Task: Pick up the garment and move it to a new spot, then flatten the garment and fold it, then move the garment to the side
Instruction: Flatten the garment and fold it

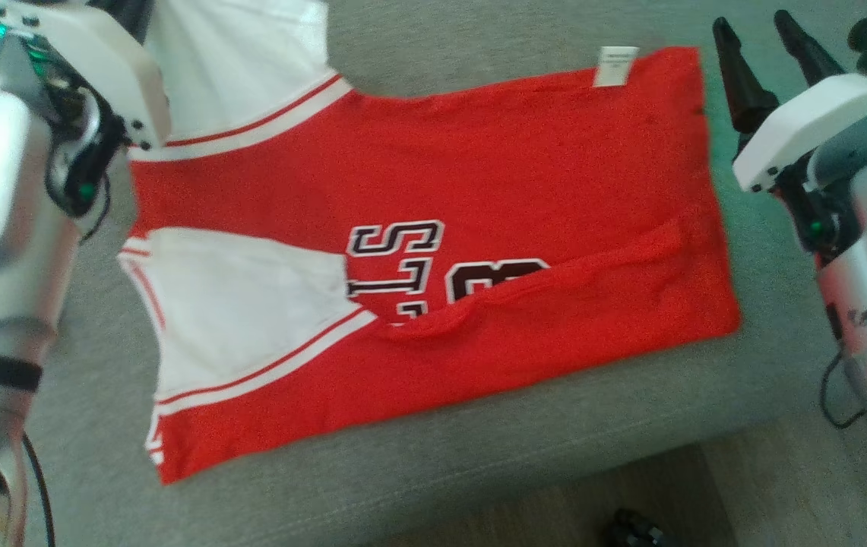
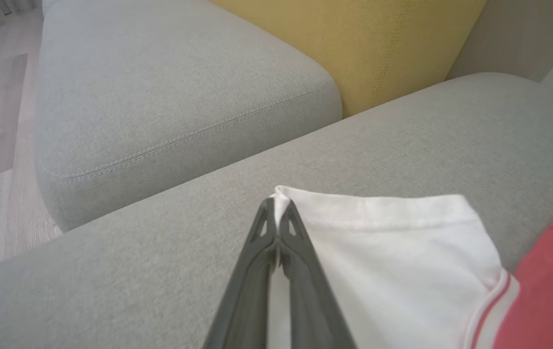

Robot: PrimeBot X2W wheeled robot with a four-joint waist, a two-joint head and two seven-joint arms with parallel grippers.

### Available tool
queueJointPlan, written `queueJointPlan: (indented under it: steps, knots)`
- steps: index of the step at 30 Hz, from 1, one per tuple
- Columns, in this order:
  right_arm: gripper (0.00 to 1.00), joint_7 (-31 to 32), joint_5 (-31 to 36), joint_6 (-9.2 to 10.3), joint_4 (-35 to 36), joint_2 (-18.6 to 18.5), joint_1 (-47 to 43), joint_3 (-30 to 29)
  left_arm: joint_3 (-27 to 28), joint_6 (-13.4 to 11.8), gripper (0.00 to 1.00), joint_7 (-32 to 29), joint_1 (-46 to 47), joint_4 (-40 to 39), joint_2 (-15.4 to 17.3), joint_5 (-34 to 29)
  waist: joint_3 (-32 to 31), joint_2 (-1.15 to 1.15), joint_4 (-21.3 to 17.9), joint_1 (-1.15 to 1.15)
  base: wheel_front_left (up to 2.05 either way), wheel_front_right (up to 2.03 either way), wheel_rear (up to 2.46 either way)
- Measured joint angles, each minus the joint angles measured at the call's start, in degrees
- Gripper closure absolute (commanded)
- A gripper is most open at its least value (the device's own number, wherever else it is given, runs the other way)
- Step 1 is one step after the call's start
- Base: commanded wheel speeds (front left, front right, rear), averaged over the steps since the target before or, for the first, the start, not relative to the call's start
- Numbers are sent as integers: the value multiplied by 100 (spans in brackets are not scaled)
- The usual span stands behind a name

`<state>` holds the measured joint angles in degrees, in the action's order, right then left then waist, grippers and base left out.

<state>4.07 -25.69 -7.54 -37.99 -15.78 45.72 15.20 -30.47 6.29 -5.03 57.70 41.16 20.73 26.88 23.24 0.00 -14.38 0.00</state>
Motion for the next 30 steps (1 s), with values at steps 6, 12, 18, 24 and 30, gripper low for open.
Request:
queueJointPlan:
  steps: [6, 12, 18, 24, 30]
  knots:
    - [0, 503, -158, 0, -552, -256, 344, 326, -11, -144, 100, 216, -764, -858, -11, 109, 62, 0, 494, 0, 0, 0, 0]
    - [0, 698, -144, 0, -1184, -498, 537, 531, -97, -252, 100, 201, -1133, -1530, -49, 110, 159, 0, 839, 0, 0, 0, 0]
    - [0, 703, -144, 0, -1679, -538, 831, 622, -176, -330, 100, 99, -1193, -1905, -44, 170, 257, 0, 963, 0, 0, 0, 0]
    - [50, 766, -213, 0, -2005, -558, 951, 745, -165, -435, 100, 49, -1194, -2069, 15, 170, 275, 0, 999, 0, 0, 0, 0]
    - [100, 621, -310, 0, -2150, -564, 1027, 864, -54, -588, 100, 52, -1196, -2071, 64, 215, 272, 0, 970, 0, 0, 0, 0]
